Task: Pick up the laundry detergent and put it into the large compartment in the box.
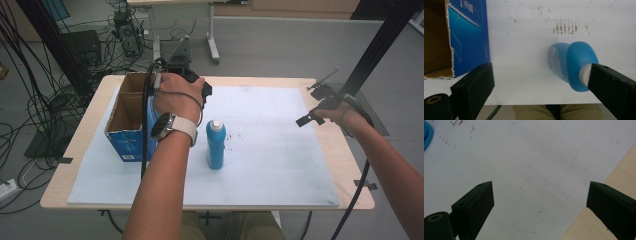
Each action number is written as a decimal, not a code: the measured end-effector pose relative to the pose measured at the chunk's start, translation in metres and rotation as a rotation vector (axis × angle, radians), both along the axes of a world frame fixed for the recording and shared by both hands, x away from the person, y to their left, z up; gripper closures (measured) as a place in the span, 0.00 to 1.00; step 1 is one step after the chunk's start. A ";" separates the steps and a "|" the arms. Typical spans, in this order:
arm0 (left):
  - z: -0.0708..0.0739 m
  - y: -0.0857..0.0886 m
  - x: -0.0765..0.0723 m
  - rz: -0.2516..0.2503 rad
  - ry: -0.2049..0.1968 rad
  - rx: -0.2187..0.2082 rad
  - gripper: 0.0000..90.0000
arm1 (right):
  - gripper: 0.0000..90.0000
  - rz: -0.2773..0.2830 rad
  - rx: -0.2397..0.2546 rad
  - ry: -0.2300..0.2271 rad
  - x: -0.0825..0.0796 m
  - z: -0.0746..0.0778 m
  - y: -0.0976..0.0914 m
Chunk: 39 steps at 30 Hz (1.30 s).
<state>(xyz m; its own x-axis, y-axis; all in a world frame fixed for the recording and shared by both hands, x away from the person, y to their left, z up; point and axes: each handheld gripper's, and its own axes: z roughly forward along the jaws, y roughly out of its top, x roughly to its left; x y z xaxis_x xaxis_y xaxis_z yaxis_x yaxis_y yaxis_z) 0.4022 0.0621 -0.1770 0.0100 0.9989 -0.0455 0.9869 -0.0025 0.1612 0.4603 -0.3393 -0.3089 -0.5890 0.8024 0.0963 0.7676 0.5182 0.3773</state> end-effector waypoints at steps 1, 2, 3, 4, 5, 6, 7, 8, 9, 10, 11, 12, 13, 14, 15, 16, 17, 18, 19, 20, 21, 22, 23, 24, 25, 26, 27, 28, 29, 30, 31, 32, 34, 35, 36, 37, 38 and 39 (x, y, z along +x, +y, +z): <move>0.001 -0.001 -0.001 0.000 -0.002 0.001 0.08 | 0.08 0.000 -0.001 -0.002 0.000 0.000 0.000; 0.001 -0.002 -0.001 0.001 0.000 0.003 0.08 | 0.08 0.000 -0.002 -0.002 0.000 0.000 -0.001; 0.001 -0.003 -0.002 0.004 0.001 0.004 0.08 | 0.08 0.000 -0.002 -0.001 -0.001 0.000 -0.001; 0.002 -0.004 -0.003 0.006 0.001 0.002 0.08 | 0.08 -0.001 -0.002 -0.002 -0.001 0.000 -0.002; 0.002 -0.004 -0.003 0.006 0.001 0.002 0.08 | 0.08 -0.001 -0.002 -0.002 -0.001 0.000 -0.002; 0.002 -0.004 -0.003 0.007 0.004 0.001 0.08 | 0.08 0.002 -0.002 -0.004 -0.002 0.000 -0.003; 0.002 -0.005 -0.004 0.010 0.003 0.004 0.08 | 0.08 0.002 -0.002 -0.004 -0.002 0.000 -0.003; 0.002 -0.006 -0.005 0.013 0.006 0.004 0.08 | 0.08 0.002 -0.002 -0.003 -0.002 0.001 -0.003; 0.002 -0.006 -0.005 0.013 0.006 0.004 0.08 | 0.08 0.002 -0.002 -0.003 -0.002 0.001 -0.003; 0.002 -0.007 -0.005 0.015 0.005 0.003 0.08 | 0.08 0.004 -0.001 -0.005 -0.002 0.001 -0.003; 0.002 -0.007 -0.005 0.017 0.005 0.004 0.08 | 0.08 0.005 0.000 -0.004 -0.003 0.001 -0.003; 0.002 -0.008 -0.006 0.016 0.006 0.004 0.08 | 0.08 0.008 0.001 -0.006 -0.003 0.001 -0.002; 0.003 -0.008 -0.006 0.017 0.006 0.003 0.08 | 0.08 0.008 0.001 -0.006 -0.003 0.001 -0.002; 0.003 -0.009 -0.006 0.017 0.007 0.004 0.08 | 0.08 0.009 0.001 -0.006 -0.003 0.001 -0.002; 0.003 -0.010 -0.007 0.019 0.007 0.002 0.08 | 0.08 0.010 0.001 -0.007 -0.003 0.001 -0.002; 0.003 -0.011 -0.007 0.017 0.006 0.003 0.08 | 0.08 0.011 0.002 -0.007 -0.003 0.002 -0.002; 0.003 -0.012 -0.007 0.016 0.006 0.005 0.08 | 0.08 0.011 0.002 -0.007 -0.003 0.002 -0.002; 0.003 -0.013 -0.007 0.013 0.007 0.004 0.08 | 0.08 0.011 0.002 -0.007 -0.003 0.002 -0.002; 0.003 -0.014 -0.008 0.013 0.005 0.005 0.08 | 0.08 0.012 0.002 -0.007 -0.003 0.002 -0.002; 0.003 -0.016 -0.008 0.012 0.007 0.005 0.08 | 0.08 0.015 0.003 -0.009 -0.003 0.002 -0.002; 0.003 -0.017 -0.008 0.012 0.004 0.004 0.08 | 0.08 0.015 0.004 -0.010 -0.003 0.002 -0.002; 0.003 -0.017 -0.008 0.012 0.004 0.004 0.08 | 0.08 0.016 0.004 -0.010 -0.004 0.002 -0.002; 0.003 -0.018 -0.008 0.011 0.005 0.004 0.08 | 0.08 0.017 0.005 -0.011 -0.004 0.002 -0.002; 0.003 -0.019 -0.008 0.010 0.003 0.003 0.08 | 0.08 0.017 0.005 -0.011 -0.004 0.002 -0.002; 0.003 -0.021 -0.009 0.009 0.003 0.004 0.08 | 0.08 0.017 0.005 -0.011 -0.004 0.002 -0.002; 0.003 -0.023 -0.009 0.009 0.003 0.001 0.08 | 0.08 0.018 0.006 -0.010 -0.004 0.002 -0.003; 0.003 -0.023 -0.009 0.009 0.003 0.001 0.08 | 0.08 0.018 0.006 -0.010 -0.004 0.002 -0.003; 0.003 -0.025 -0.009 0.007 0.004 0.003 0.08 | 0.08 0.018 0.006 -0.012 -0.004 0.002 -0.002; 0.003 -0.025 -0.009 0.007 0.004 0.003 0.08 | 0.08 0.018 0.006 -0.012 -0.004 0.002 -0.002; 0.003 -0.026 -0.009 0.010 0.003 0.004 0.08 | 0.08 0.018 0.006 -0.011 -0.004 0.002 -0.002; 0.003 -0.027 -0.010 0.013 0.004 0.004 0.08 | 0.08 0.018 0.006 -0.011 -0.004 0.002 -0.002; 0.001 -0.029 -0.009 0.021 0.011 0.004 0.08 | 0.08 0.019 0.007 -0.011 -0.004 0.002 -0.001; 0.001 -0.029 -0.009 0.026 0.009 0.003 0.08 | 0.08 0.022 0.007 -0.013 -0.004 0.002 -0.001; 0.001 -0.031 -0.009 0.035 0.008 0.003 0.08 | 0.08 0.023 0.007 -0.013 -0.004 0.002 -0.001; 0.001 -0.032 -0.009 0.035 0.010 0.002 0.08 | 0.08 0.024 0.006 -0.013 -0.004 0.002 -0.001; 0.000 -0.033 -0.009 0.044 0.012 0.004 0.08 | 0.08 0.023 0.007 -0.011 -0.004 0.001 0.000; 0.000 -0.033 -0.009 0.044 0.012 0.004 0.08 | 0.08 0.023 0.007 -0.011 -0.004 0.001 0.000; -0.001 -0.035 -0.009 0.050 0.014 0.004 0.08 | 0.08 0.025 0.008 -0.012 -0.004 0.001 0.000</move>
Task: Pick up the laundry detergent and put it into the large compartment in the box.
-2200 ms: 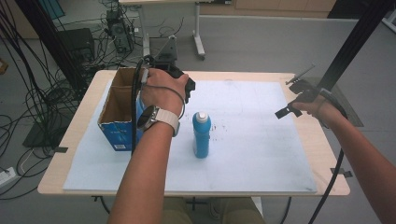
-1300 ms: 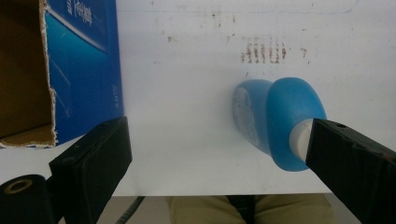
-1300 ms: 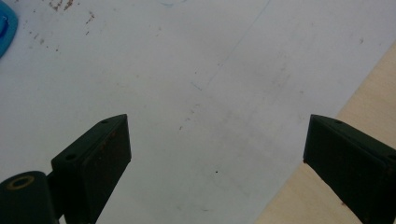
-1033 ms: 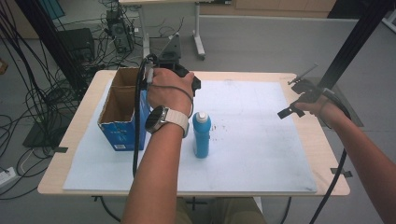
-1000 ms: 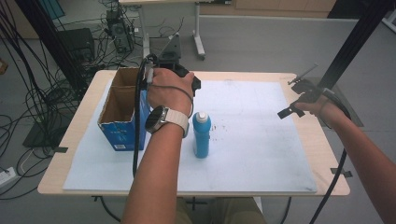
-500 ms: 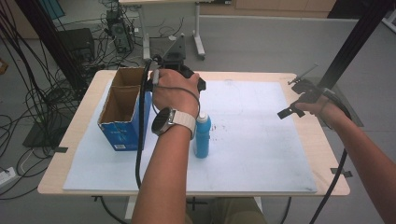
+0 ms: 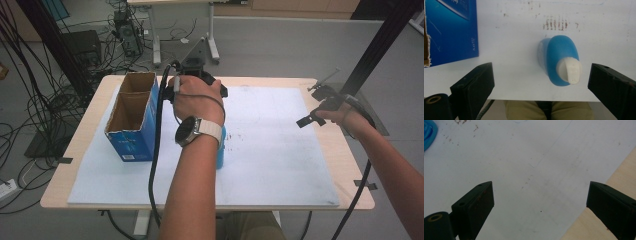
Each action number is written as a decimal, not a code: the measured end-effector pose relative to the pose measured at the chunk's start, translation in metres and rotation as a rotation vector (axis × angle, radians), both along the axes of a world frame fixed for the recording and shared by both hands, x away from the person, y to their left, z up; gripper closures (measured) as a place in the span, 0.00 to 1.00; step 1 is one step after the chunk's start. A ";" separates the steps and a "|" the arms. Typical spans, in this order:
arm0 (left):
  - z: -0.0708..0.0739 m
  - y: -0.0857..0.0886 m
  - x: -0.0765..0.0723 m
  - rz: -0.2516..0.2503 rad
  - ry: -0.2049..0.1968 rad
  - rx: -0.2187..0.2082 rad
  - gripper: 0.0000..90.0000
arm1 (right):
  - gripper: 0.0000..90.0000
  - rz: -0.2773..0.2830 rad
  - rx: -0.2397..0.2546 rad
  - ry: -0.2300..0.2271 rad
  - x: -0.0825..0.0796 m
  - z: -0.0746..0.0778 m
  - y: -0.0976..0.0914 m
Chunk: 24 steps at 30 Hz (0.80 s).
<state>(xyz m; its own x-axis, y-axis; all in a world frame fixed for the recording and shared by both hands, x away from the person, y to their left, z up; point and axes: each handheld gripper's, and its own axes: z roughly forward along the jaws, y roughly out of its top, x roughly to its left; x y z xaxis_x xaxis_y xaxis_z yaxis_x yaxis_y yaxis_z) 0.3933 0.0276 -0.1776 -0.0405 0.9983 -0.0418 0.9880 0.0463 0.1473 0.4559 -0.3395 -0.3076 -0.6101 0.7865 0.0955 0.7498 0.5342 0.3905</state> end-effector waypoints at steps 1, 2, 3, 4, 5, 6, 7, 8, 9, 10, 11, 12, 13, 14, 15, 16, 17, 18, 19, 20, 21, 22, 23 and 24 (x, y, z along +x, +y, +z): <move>0.000 0.000 0.000 0.004 0.000 -0.002 0.08 | 0.08 0.003 0.000 -0.002 0.000 0.000 0.000; -0.001 -0.001 0.000 0.019 0.000 0.000 0.08 | 0.08 0.004 0.000 -0.002 0.000 0.000 0.000; -0.001 -0.001 0.000 0.019 0.000 0.000 0.08 | 0.08 0.004 0.000 -0.002 0.000 0.000 0.000; -0.002 -0.002 0.000 0.022 0.003 0.002 0.08 | 0.08 0.004 0.001 -0.002 0.000 0.000 0.000; -0.003 -0.003 0.000 0.026 0.005 0.003 0.08 | 0.08 0.005 0.002 -0.002 0.000 0.000 0.000; -0.003 -0.004 0.000 0.033 0.003 0.001 0.08 | 0.08 0.010 0.002 -0.006 0.000 0.000 0.000; -0.004 -0.005 0.000 0.036 0.003 0.000 0.08 | 0.08 0.011 0.003 -0.007 0.000 0.000 0.000; -0.004 -0.006 -0.001 0.038 0.000 -0.001 0.08 | 0.08 0.011 0.003 -0.007 0.000 0.001 0.000; -0.005 -0.007 0.000 0.041 0.001 0.002 0.08 | 0.08 0.010 0.003 -0.007 -0.001 0.001 -0.001; -0.006 -0.010 0.000 0.042 0.003 0.003 0.08 | 0.08 0.010 0.004 -0.008 -0.001 0.001 -0.001; -0.007 -0.012 0.000 0.047 0.004 -0.006 0.08 | 0.08 0.009 0.006 -0.008 -0.001 0.000 -0.002; -0.007 -0.012 0.000 0.047 0.004 -0.006 0.08 | 0.08 0.009 0.006 -0.008 -0.001 0.000 -0.002; -0.007 -0.013 0.000 0.049 0.007 -0.009 0.08 | 0.08 0.010 0.008 -0.008 -0.001 0.000 -0.003; -0.008 -0.014 0.000 0.054 0.004 -0.010 0.08 | 0.08 0.012 0.008 -0.009 -0.001 0.000 -0.004; -0.008 -0.015 0.000 0.057 0.006 -0.006 0.08 | 0.08 0.013 0.009 -0.008 -0.001 0.000 -0.004; -0.008 -0.016 0.000 0.060 0.005 -0.004 0.08 | 0.08 0.013 0.009 -0.008 -0.001 0.000 -0.004; -0.009 -0.016 0.000 0.066 0.003 -0.003 0.08 | 0.08 0.014 0.010 -0.008 -0.002 0.000 -0.005; -0.009 -0.017 0.000 0.068 0.003 -0.002 0.08 | 0.08 0.013 0.010 -0.009 -0.002 0.000 -0.005; -0.009 -0.018 0.000 0.070 0.006 -0.002 0.08 | 0.08 0.013 0.011 -0.009 -0.002 0.000 -0.006; -0.010 -0.019 0.000 0.074 0.005 -0.003 0.08 | 0.08 0.012 0.013 -0.008 -0.002 0.000 -0.007; -0.010 -0.019 0.000 0.074 0.005 -0.003 0.08 | 0.08 0.012 0.013 -0.008 -0.002 0.000 -0.007; -0.010 -0.020 0.000 0.075 0.004 -0.004 0.08 | 0.08 0.014 0.012 -0.008 -0.001 -0.001 -0.007; -0.011 -0.022 0.000 0.083 0.003 -0.008 0.08 | 0.08 0.020 0.011 -0.009 -0.001 -0.001 -0.008; -0.011 -0.022 0.000 0.083 0.003 -0.008 0.08 | 0.08 0.020 0.011 -0.009 -0.001 -0.001 -0.008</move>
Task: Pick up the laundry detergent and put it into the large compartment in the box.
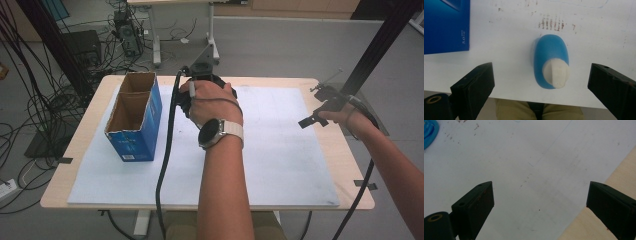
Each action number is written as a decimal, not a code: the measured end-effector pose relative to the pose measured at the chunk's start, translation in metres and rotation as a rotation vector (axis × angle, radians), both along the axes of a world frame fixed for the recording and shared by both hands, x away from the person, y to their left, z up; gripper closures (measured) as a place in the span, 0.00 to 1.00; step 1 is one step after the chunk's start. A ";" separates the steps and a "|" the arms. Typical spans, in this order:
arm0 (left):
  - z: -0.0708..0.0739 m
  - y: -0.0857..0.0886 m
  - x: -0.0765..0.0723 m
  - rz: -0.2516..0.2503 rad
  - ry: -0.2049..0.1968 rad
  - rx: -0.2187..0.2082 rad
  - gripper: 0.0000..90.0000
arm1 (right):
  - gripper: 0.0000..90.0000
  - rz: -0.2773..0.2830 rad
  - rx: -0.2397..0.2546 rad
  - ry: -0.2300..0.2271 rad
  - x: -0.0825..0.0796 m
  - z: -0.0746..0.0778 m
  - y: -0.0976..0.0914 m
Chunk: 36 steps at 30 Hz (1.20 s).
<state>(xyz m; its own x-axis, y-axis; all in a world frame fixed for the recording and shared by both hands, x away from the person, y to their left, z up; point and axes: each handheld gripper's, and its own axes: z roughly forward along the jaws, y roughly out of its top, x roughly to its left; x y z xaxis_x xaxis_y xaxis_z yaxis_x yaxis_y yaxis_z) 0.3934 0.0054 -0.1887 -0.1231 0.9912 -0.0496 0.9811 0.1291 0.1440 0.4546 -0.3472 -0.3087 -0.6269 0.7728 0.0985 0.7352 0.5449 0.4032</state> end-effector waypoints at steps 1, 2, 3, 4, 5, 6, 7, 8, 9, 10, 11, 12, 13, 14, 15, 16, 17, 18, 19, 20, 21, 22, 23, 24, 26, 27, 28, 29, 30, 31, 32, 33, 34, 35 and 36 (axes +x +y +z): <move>0.000 0.000 0.000 0.001 0.002 0.000 0.08 | 0.08 0.000 0.000 0.000 0.000 0.000 0.000; -0.001 -0.001 0.000 0.003 0.003 0.002 0.08 | 0.08 0.000 0.000 0.000 0.000 0.000 0.000; -0.002 -0.002 0.000 0.006 0.005 0.000 0.08 | 0.08 0.001 0.000 0.001 0.000 0.000 0.000; -0.002 -0.003 0.000 0.005 0.007 0.000 0.08 | 0.08 0.002 -0.001 0.001 0.000 -0.001 0.000; -0.004 -0.005 0.000 0.001 0.010 0.001 0.08 | 0.08 0.003 -0.001 0.000 0.000 -0.001 -0.001; -0.004 -0.005 0.000 0.001 0.010 0.001 0.08 | 0.08 0.003 -0.001 0.000 0.000 -0.001 -0.001; -0.004 -0.006 0.000 0.001 0.011 0.001 0.08 | 0.08 0.004 0.000 -0.001 0.000 0.000 -0.001; -0.006 -0.008 0.001 0.005 0.013 0.000 0.08 | 0.08 0.005 0.000 -0.001 0.000 0.000 -0.001; -0.006 -0.008 0.001 0.005 0.013 0.000 0.08 | 0.08 0.005 0.000 -0.001 0.000 0.000 -0.001; -0.007 -0.009 0.001 0.004 0.016 0.002 0.08 | 0.08 0.005 0.000 -0.001 0.000 0.000 -0.001; -0.008 -0.010 0.001 0.005 0.015 0.004 0.08 | 0.08 0.005 0.001 -0.002 -0.001 0.000 -0.002; -0.008 -0.011 0.001 0.005 0.017 0.005 0.08 | 0.08 0.006 0.001 -0.003 -0.001 0.000 -0.002; -0.009 -0.011 0.001 0.006 0.015 0.007 0.08 | 0.08 0.005 0.001 -0.004 -0.001 0.000 -0.002; -0.010 -0.012 0.001 0.009 0.012 0.008 0.08 | 0.08 0.007 0.000 -0.003 -0.001 0.000 -0.003; -0.010 -0.012 0.002 0.007 0.017 0.008 0.08 | 0.08 0.007 0.002 -0.003 -0.001 0.000 -0.003; -0.011 -0.012 0.002 0.011 0.014 0.007 0.08 | 0.08 0.006 0.002 -0.003 -0.001 -0.001 -0.004; -0.011 -0.013 0.002 0.014 0.012 0.006 0.08 | 0.08 0.006 0.003 -0.003 -0.001 -0.001 -0.004; -0.012 -0.013 0.002 0.011 0.012 0.007 0.08 | 0.08 0.006 0.003 -0.002 -0.001 -0.002 -0.005; -0.013 -0.014 0.002 0.010 0.012 0.010 0.08 | 0.08 0.006 0.003 -0.002 -0.001 -0.002 -0.005; -0.013 -0.014 0.002 0.014 0.014 0.009 0.08 | 0.08 0.006 0.003 0.000 -0.001 -0.002 -0.005; -0.014 -0.015 0.002 0.015 0.014 0.009 0.08 | 0.08 0.007 0.003 -0.001 -0.001 -0.002 -0.006; -0.015 -0.016 0.002 0.016 0.015 0.009 0.08 | 0.08 0.007 0.006 -0.001 -0.001 -0.002 -0.006; -0.016 -0.016 0.002 0.013 0.018 0.009 0.08 | 0.08 0.006 0.006 0.002 -0.001 -0.003 -0.006; -0.017 -0.016 0.003 0.016 0.016 0.008 0.08 | 0.08 0.006 0.006 0.002 -0.001 -0.003 -0.006; -0.018 -0.017 0.003 0.016 0.017 0.010 0.08 | 0.08 0.011 0.008 0.001 -0.001 -0.004 -0.007; -0.019 -0.017 0.003 0.015 0.018 0.011 0.08 | 0.08 0.011 0.008 0.001 -0.001 -0.004 -0.007; -0.020 -0.017 0.003 0.018 0.017 0.011 0.08 | 0.08 0.010 0.008 0.001 -0.001 -0.004 -0.007; -0.021 -0.017 0.003 0.019 0.015 0.009 0.08 | 0.08 0.011 0.009 0.001 -0.001 -0.005 -0.008; -0.023 -0.018 0.003 0.019 0.015 0.006 0.08 | 0.08 0.011 0.010 0.001 -0.001 -0.005 -0.008; -0.023 -0.018 0.003 0.019 0.015 0.006 0.08 | 0.08 0.011 0.010 0.001 -0.001 -0.005 -0.008; -0.024 -0.018 0.003 0.017 0.015 0.005 0.08 | 0.08 0.010 0.010 0.001 -0.001 -0.005 -0.008; -0.024 -0.019 0.003 0.018 0.014 0.005 0.08 | 0.08 0.006 0.012 0.003 -0.001 -0.005 -0.009; -0.025 -0.019 0.003 0.020 0.010 0.006 0.08 | 0.08 0.006 0.012 0.002 -0.002 -0.005 -0.009; -0.026 -0.020 0.003 0.022 0.009 0.009 0.08 | 0.08 0.006 0.012 0.002 -0.002 -0.005 -0.009; -0.026 -0.020 0.003 0.021 0.010 0.007 0.08 | 0.08 0.008 0.012 0.001 -0.002 -0.005 -0.009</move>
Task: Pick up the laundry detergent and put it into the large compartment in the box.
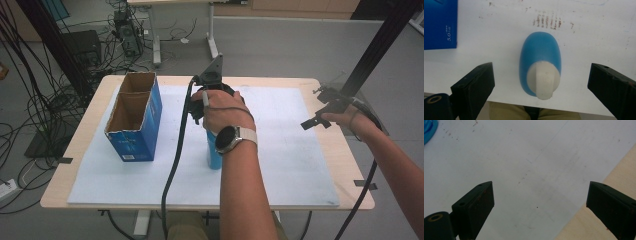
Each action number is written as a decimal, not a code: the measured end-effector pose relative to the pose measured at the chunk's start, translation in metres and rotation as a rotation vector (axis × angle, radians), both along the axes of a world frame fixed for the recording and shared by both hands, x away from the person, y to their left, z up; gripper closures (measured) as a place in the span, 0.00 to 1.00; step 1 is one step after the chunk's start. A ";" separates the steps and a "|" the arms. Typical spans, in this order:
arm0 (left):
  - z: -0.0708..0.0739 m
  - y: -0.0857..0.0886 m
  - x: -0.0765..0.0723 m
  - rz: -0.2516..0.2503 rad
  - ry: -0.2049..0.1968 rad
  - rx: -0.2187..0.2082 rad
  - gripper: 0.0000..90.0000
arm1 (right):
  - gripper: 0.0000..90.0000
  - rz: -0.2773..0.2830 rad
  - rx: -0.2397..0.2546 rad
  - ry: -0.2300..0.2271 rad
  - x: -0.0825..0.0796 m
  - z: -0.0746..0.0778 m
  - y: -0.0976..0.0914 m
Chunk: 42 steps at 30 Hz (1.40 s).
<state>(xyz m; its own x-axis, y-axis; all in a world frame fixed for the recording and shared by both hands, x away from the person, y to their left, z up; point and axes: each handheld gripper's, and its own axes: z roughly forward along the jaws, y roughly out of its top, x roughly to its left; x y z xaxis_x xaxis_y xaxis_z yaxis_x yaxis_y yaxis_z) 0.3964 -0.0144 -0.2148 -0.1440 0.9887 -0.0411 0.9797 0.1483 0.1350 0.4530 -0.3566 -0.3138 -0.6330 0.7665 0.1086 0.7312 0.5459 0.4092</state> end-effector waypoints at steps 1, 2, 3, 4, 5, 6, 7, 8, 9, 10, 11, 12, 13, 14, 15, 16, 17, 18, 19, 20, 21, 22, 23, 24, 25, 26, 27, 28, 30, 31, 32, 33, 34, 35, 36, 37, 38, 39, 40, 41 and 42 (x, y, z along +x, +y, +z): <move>-0.001 0.000 0.000 0.001 -0.002 -0.002 0.08 | 0.08 0.000 0.000 0.000 0.000 0.000 0.000; -0.002 -0.001 0.000 0.001 -0.005 -0.003 0.08 | 0.08 0.003 0.000 0.000 0.000 0.000 0.000; -0.002 -0.001 0.000 0.001 -0.005 -0.003 0.08 | 0.08 0.003 0.000 0.000 0.000 0.000 0.000; -0.003 -0.001 0.000 0.005 -0.009 -0.004 0.08 | 0.08 0.002 0.001 0.000 0.000 -0.001 0.000; -0.003 -0.002 0.000 0.007 -0.011 -0.006 0.08 | 0.08 0.004 0.000 0.000 0.000 -0.001 0.000; -0.004 -0.002 0.000 0.012 -0.018 -0.008 0.08 | 0.08 0.005 0.001 0.001 0.000 -0.001 0.000; -0.005 -0.002 0.000 0.010 -0.018 -0.006 0.08 | 0.08 0.001 0.003 0.003 0.000 -0.002 0.001; -0.005 -0.002 0.000 0.011 -0.017 -0.008 0.08 | 0.08 0.003 0.003 0.003 0.000 -0.002 0.001; -0.006 -0.002 -0.001 0.014 -0.019 -0.007 0.08 | 0.08 0.003 0.003 0.002 0.000 -0.002 0.001; -0.007 -0.002 -0.001 0.011 -0.016 -0.006 0.08 | 0.08 0.003 0.004 0.003 0.000 -0.003 0.001; -0.007 -0.001 -0.001 0.010 -0.016 -0.007 0.08 | 0.08 0.003 0.002 0.004 0.000 -0.003 0.000; -0.008 -0.002 -0.001 0.016 -0.019 -0.006 0.08 | 0.08 0.003 0.002 0.004 0.000 -0.003 0.000; -0.009 -0.002 -0.001 0.015 -0.017 -0.007 0.08 | 0.08 0.000 0.003 0.006 0.000 -0.003 0.000; -0.009 -0.002 -0.001 0.012 -0.017 -0.006 0.09 | 0.08 0.000 0.003 0.005 0.000 -0.003 0.000; -0.010 -0.002 -0.001 0.012 -0.018 -0.006 0.08 | 0.08 0.000 0.004 0.005 0.000 -0.003 0.000; -0.010 -0.002 -0.001 0.012 -0.020 -0.008 0.08 | 0.08 0.001 0.003 0.005 0.000 -0.003 0.000; -0.011 -0.002 -0.001 0.014 -0.022 -0.007 0.08 | 0.08 0.000 0.004 0.005 0.000 -0.003 0.000; -0.011 -0.003 -0.001 0.012 -0.022 -0.006 0.09 | 0.08 0.001 0.004 0.005 0.000 -0.003 0.000; -0.012 -0.003 -0.001 0.012 -0.023 -0.007 0.09 | 0.08 0.002 0.004 0.005 0.000 -0.003 0.000; -0.012 -0.003 -0.001 0.014 -0.028 -0.006 0.09 | 0.08 0.006 0.002 0.003 0.000 -0.003 -0.001; -0.012 -0.003 -0.001 0.013 -0.029 -0.006 0.09 | 0.08 0.004 0.003 0.004 0.000 -0.004 -0.001; -0.012 -0.003 -0.001 0.012 -0.030 -0.008 0.09 | 0.08 0.003 0.005 0.005 0.000 -0.004 -0.001; -0.012 -0.003 -0.001 0.013 -0.033 -0.006 0.09 | 0.08 0.004 0.003 0.005 0.000 -0.004 -0.001; -0.012 -0.003 -0.001 0.013 -0.034 -0.006 0.09 | 0.08 0.002 0.005 0.006 0.000 -0.004 -0.001; -0.013 -0.002 -0.001 0.014 -0.037 -0.007 0.09 | 0.08 0.002 0.005 0.006 0.000 -0.004 -0.001; -0.013 -0.002 -0.001 0.013 -0.038 -0.007 0.08 | 0.08 0.000 0.006 0.007 -0.001 -0.005 -0.001; -0.013 -0.003 -0.001 0.012 -0.038 -0.007 0.08 | 0.08 0.000 0.006 0.007 -0.001 -0.005 -0.001; -0.014 -0.003 -0.001 0.008 -0.037 -0.005 0.08 | 0.08 0.000 0.006 0.008 -0.001 -0.005 -0.001; -0.015 -0.004 -0.001 0.008 -0.038 -0.005 0.08 | 0.08 0.002 0.005 0.007 -0.001 -0.005 -0.001; -0.015 -0.004 -0.001 0.006 -0.038 -0.004 0.08 | 0.08 0.001 0.006 0.007 -0.001 -0.005 -0.001; -0.016 -0.004 -0.001 0.005 -0.036 -0.003 0.08 | 0.08 0.000 0.008 0.006 -0.001 -0.005 -0.001; -0.016 -0.004 -0.001 0.003 -0.036 -0.005 0.08 | 0.08 0.002 0.007 0.005 -0.001 -0.005 -0.002; -0.017 -0.004 -0.001 -0.001 -0.037 -0.004 0.09 | 0.08 -0.003 0.009 0.007 -0.001 -0.005 -0.002; -0.017 -0.004 -0.001 -0.001 -0.037 -0.004 0.09 | 0.08 -0.003 0.009 0.007 -0.001 -0.005 -0.002; -0.017 -0.004 -0.001 -0.004 -0.040 -0.003 0.09 | 0.08 -0.003 0.009 0.008 -0.001 -0.005 -0.002; -0.018 -0.005 -0.001 -0.007 -0.040 -0.004 0.09 | 0.08 -0.002 0.008 0.008 -0.001 -0.005 -0.002; -0.018 -0.005 -0.001 -0.007 -0.040 -0.004 0.09 | 0.08 -0.002 0.008 0.008 -0.001 -0.005 -0.002; -0.018 -0.004 -0.001 -0.007 -0.041 -0.002 0.09 | 0.08 -0.001 0.008 0.007 -0.001 -0.005 -0.003; -0.019 -0.004 -0.001 -0.010 -0.042 -0.003 0.09 | 0.08 -0.002 0.010 0.007 -0.001 -0.005 -0.003; -0.019 -0.004 -0.001 -0.012 -0.039 -0.002 0.09 | 0.08 -0.004 0.010 0.007 -0.001 -0.005 -0.003; -0.020 -0.004 -0.001 -0.012 -0.038 -0.001 0.09 | 0.08 -0.004 0.010 0.007 -0.001 -0.005 -0.003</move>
